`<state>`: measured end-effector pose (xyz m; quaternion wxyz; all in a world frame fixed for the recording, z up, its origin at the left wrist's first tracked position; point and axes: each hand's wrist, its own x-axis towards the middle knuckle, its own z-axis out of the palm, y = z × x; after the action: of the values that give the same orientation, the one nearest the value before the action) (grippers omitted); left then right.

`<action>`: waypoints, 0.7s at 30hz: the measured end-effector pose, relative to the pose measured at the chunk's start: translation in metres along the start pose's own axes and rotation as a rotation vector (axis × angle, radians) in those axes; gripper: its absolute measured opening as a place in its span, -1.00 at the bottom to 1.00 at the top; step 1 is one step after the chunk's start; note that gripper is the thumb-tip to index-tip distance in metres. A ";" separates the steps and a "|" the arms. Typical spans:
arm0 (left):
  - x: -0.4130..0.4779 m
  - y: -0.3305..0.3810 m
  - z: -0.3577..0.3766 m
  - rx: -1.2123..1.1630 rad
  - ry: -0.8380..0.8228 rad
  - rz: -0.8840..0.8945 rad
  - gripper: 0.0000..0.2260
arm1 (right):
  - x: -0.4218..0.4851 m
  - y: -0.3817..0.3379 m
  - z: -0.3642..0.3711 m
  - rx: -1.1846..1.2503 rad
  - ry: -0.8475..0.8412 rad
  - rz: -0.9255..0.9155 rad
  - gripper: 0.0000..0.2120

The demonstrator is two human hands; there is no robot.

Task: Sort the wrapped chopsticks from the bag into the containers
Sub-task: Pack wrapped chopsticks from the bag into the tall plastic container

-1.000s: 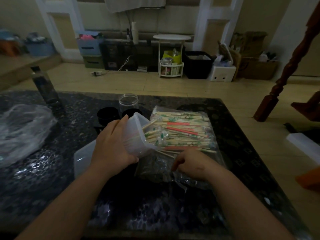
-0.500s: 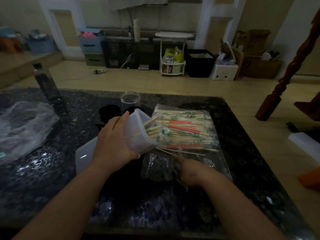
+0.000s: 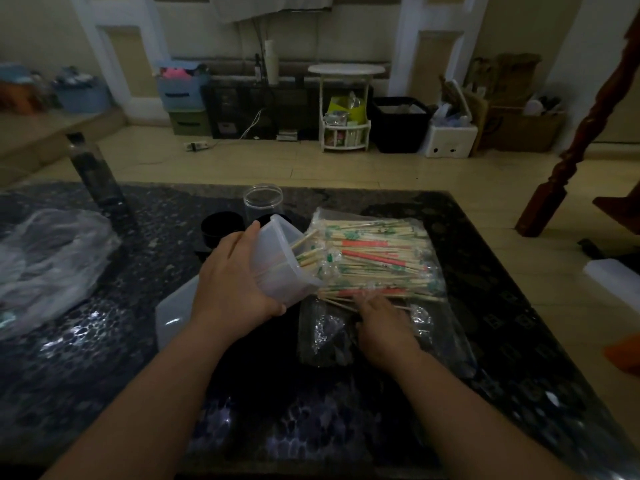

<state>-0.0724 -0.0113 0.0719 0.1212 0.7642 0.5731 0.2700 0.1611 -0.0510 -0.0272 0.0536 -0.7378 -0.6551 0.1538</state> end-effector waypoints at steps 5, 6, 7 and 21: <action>0.002 -0.004 -0.001 -0.008 -0.011 -0.006 0.19 | 0.013 -0.007 -0.012 -0.062 0.047 0.028 -0.48; 0.003 -0.004 -0.001 -0.009 -0.010 -0.014 0.19 | 0.015 -0.008 -0.012 -0.069 0.044 0.028 -0.52; 0.004 -0.004 -0.001 -0.010 -0.010 -0.021 0.19 | 0.018 -0.008 -0.012 -0.074 0.044 0.026 -0.55; 0.006 -0.006 0.000 -0.016 -0.017 -0.003 0.18 | 0.039 -0.012 -0.014 -0.146 -0.014 0.083 -0.67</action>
<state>-0.0760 -0.0040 0.0711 0.1329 0.7645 0.5711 0.2680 0.1579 -0.0095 -0.0170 -0.0112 -0.7650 -0.6339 0.1129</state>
